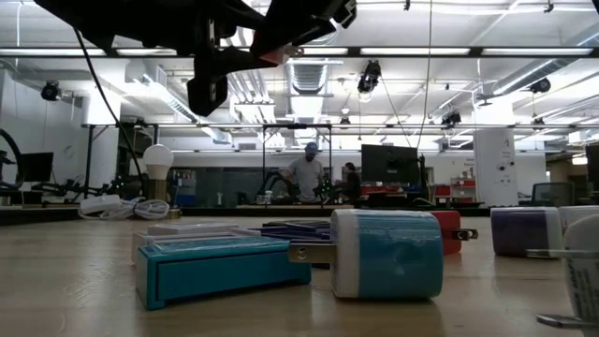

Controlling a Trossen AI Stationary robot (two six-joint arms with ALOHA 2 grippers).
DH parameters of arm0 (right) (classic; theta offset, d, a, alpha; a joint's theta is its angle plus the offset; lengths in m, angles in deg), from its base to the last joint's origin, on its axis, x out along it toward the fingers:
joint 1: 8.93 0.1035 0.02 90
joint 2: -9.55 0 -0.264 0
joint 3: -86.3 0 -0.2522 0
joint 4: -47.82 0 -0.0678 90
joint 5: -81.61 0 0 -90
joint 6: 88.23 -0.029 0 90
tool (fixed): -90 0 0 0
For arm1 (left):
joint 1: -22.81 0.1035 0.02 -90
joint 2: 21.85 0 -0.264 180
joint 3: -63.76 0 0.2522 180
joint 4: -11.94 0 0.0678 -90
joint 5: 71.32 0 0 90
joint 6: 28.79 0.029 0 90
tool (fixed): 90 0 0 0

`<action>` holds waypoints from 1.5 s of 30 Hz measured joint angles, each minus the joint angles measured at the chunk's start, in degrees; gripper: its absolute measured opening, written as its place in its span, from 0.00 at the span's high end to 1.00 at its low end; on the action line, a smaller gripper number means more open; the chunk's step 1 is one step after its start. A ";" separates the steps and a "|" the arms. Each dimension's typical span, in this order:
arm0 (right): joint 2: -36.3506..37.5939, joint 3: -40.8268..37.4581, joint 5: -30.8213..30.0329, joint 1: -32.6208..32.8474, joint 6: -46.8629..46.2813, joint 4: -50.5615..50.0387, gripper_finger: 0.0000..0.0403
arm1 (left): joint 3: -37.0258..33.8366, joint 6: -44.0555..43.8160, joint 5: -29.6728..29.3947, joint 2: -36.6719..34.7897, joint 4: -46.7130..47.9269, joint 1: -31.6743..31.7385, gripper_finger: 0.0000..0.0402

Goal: Pick & Place Office items
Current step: Put the pink white charger adapter into the black basket

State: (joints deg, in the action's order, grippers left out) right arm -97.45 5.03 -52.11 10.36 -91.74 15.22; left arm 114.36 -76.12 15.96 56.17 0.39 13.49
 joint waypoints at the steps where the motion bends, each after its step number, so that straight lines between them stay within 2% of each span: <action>1: 0.00 0.00 0.00 0.00 -0.98 0.00 0.32 | 0.00 0.03 0.00 0.00 0.01 0.00 0.66; 16: 0.00 0.00 0.09 3.76 -4.56 -0.65 0.19 | -0.04 1.72 -0.24 0.00 0.05 0.00 0.66; 27: 0.00 0.00 -0.45 7.46 -9.89 -1.64 0.16 | -0.11 6.07 -0.25 0.00 0.43 0.04 0.66; 31: 0.00 0.00 -3.01 7.91 -10.29 -4.34 0.16 | -0.11 6.55 -0.48 -0.02 0.46 0.04 0.66; 41: 0.00 0.00 -4.26 7.98 -26.12 -19.13 0.15 | -0.37 10.08 0.86 -0.02 2.63 0.04 0.66; 45: 0.00 0.00 -4.08 7.98 -34.45 -26.67 0.15 | -0.39 13.29 6.50 -0.02 6.05 0.04 0.66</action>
State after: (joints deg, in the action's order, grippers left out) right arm -97.45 5.03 -56.19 18.34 -126.19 -11.44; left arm 113.97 -62.83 22.46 56.15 6.44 13.54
